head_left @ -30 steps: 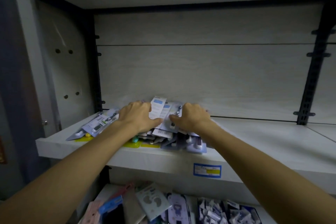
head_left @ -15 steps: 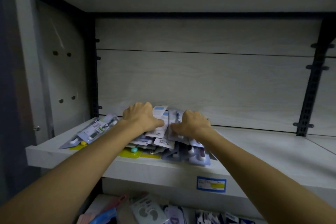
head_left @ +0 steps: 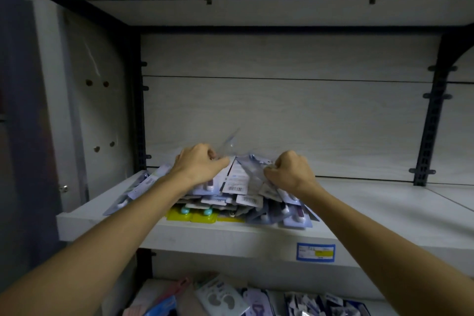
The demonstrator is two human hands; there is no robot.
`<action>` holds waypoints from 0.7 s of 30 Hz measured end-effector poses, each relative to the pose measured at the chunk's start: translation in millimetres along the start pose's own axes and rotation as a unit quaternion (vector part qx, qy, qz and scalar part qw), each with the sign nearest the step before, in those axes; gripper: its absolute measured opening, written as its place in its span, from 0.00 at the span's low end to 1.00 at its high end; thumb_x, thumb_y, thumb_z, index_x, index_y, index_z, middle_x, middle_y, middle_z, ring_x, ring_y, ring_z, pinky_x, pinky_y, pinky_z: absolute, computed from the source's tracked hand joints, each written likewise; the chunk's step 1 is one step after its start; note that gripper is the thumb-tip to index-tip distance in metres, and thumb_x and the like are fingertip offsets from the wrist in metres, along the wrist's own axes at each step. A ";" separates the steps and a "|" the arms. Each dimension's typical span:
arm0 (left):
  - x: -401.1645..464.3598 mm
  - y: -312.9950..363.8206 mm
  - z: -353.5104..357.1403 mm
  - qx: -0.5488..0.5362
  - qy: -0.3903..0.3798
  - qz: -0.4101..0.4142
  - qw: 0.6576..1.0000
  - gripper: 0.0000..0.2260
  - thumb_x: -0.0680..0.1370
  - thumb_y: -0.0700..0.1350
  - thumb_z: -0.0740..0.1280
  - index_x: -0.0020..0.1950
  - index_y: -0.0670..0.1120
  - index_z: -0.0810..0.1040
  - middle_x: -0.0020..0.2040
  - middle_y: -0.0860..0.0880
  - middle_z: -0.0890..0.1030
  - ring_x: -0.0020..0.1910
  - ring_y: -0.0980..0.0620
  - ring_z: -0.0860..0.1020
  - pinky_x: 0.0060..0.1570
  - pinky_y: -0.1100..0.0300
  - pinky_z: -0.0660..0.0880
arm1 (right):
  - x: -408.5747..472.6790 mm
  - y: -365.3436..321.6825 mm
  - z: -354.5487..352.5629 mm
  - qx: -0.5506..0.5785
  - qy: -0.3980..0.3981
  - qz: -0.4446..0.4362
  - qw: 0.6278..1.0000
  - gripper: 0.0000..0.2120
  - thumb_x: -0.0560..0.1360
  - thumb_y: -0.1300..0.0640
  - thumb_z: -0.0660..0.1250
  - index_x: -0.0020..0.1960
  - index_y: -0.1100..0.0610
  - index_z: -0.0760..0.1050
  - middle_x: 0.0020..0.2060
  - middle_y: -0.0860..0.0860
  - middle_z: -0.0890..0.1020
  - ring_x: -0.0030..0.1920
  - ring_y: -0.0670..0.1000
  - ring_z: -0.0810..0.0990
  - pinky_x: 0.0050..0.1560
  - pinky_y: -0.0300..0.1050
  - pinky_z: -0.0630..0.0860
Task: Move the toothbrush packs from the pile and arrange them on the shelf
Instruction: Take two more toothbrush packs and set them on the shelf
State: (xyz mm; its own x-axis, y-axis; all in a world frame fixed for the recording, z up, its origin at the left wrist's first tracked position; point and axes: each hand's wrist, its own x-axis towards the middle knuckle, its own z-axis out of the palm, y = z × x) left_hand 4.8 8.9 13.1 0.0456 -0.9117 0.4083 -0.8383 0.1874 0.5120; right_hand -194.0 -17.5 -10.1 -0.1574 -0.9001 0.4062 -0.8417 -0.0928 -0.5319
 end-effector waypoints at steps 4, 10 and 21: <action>-5.7 -7.7 -9.0 -0.130 -0.028 -0.036 0.990 0.11 0.79 0.54 0.60 0.55 0.50 0.71 0.40 0.50 0.76 0.33 0.52 0.75 0.36 0.60 0.72 | -11.7 -3.6 5.5 0.035 0.040 -0.013 0.999 0.14 0.68 0.56 0.63 0.28 0.58 0.63 0.24 0.53 0.63 0.29 0.55 0.62 0.28 0.45 0.62; -20.9 -18.4 -21.4 -0.374 -0.096 -0.059 0.921 0.09 0.80 0.39 0.58 0.47 0.38 0.76 0.52 0.33 0.80 0.51 0.40 0.80 0.58 0.48 0.74 | -36.2 -19.4 7.5 0.081 0.097 -0.016 0.992 0.13 0.69 0.57 0.66 0.29 0.57 0.65 0.24 0.52 0.65 0.27 0.53 0.61 0.27 0.44 0.60; -55.9 -27.3 -14.2 -0.464 -0.156 -0.079 0.868 0.12 0.76 0.30 0.62 0.50 0.46 0.74 0.52 0.44 0.80 0.48 0.46 0.81 0.48 0.48 0.80 | -89.3 -24.8 -10.6 0.358 0.114 0.168 0.911 0.17 0.68 0.57 0.74 0.54 0.58 0.77 0.42 0.52 0.80 0.42 0.53 0.80 0.45 0.43 0.79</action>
State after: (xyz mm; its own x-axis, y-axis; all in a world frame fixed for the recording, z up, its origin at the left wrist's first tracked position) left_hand 32.8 59.9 -13.0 -0.1500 -0.9804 0.1280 -0.0293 0.1338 0.9906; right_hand -164.6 69.7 -25.3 -0.5161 -0.8249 0.2305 -0.1855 -0.1550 -0.9703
